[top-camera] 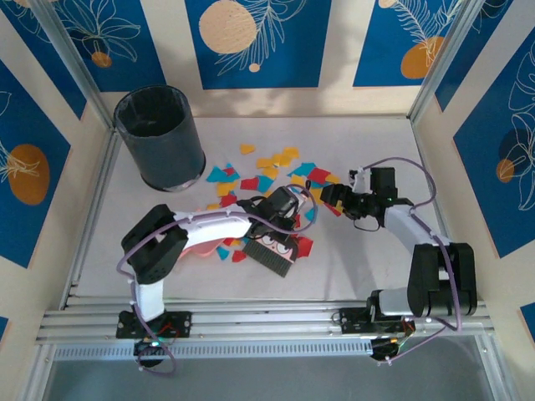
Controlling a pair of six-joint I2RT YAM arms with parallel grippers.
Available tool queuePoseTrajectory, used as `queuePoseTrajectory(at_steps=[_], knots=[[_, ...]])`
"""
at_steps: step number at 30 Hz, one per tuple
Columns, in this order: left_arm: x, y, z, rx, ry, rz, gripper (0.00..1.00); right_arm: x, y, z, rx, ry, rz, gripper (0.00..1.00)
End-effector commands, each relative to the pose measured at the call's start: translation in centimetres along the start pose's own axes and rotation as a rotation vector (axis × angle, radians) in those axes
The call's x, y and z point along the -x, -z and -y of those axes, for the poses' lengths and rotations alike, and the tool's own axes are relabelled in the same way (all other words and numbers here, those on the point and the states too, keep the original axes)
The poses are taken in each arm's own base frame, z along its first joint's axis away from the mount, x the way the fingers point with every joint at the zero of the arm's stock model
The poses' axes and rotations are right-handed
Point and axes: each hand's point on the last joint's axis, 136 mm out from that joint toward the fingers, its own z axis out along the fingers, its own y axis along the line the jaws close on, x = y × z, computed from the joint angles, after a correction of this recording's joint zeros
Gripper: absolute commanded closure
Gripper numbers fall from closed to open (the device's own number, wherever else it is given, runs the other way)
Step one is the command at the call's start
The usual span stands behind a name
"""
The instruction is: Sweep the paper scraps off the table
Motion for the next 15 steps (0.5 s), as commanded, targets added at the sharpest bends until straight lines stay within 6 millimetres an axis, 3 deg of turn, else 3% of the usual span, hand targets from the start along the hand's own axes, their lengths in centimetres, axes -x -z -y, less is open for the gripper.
queuePoseTrajectory(at_steps=[1, 9, 15], knots=[[2.3, 1.6, 0.2, -0.018, -0.005, 0.094, 0.86, 0.1, -1.0, -2.9, 0.125, 0.03, -0.043, 0.25], [2.5, 1.9, 0.4, -0.033, -0.011, 0.115, 0.86, -1.2, -4.4, -3.8, 0.152, 0.041, -0.137, 0.37], [2.5, 1.9, 0.7, -0.052, -0.017, 0.115, 0.86, -1.9, -6.2, -4.6, 0.184, 0.049, -0.191, 0.39]])
